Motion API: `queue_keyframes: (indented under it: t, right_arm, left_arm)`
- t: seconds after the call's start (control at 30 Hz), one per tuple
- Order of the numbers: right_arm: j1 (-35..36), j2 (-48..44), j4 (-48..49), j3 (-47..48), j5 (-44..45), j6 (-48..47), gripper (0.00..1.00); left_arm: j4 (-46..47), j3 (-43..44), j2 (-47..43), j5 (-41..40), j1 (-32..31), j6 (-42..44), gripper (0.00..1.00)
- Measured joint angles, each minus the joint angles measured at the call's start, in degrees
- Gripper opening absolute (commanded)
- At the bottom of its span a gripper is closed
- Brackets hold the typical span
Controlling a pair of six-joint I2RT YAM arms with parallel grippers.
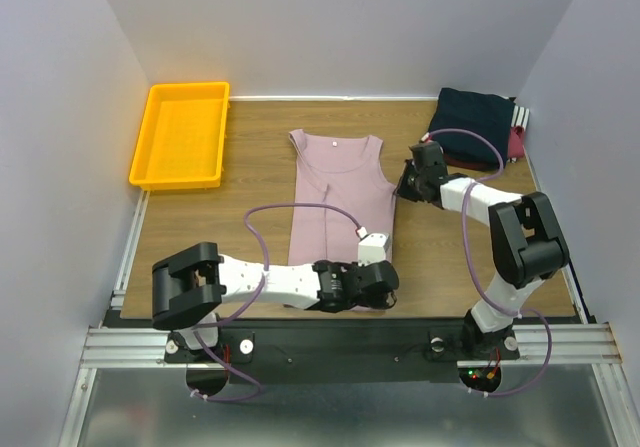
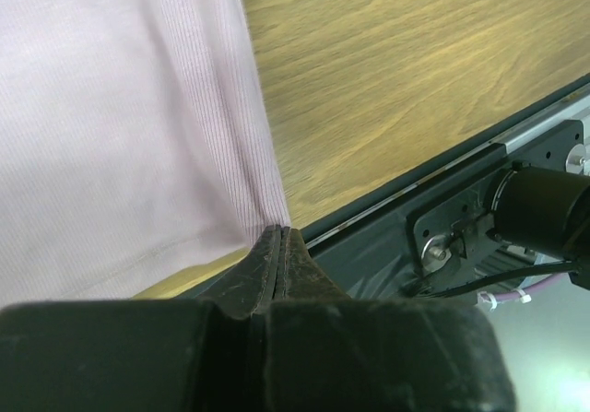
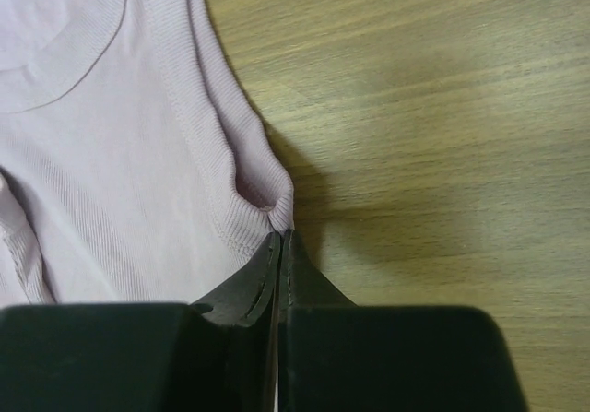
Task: Fold and stack the tank tops
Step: Fold the tank top
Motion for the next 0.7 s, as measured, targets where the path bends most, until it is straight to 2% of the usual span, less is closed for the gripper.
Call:
queue_keyframes:
  t: [0.37, 0.7]
  right_arm:
    - [6.43, 0.39, -1.18, 6.51, 2.21, 1.31, 0.0]
    - [12.26, 6.97, -3.04, 14.25, 5.53, 3.17, 0.0]
  left_arm:
    - [3.45, -9.38, -7.34, -0.72, 1.42, -4.02, 0.0]
    - [1.51, -16.61, -15.39, -3.67, 2.12, -10.51, 0.0]
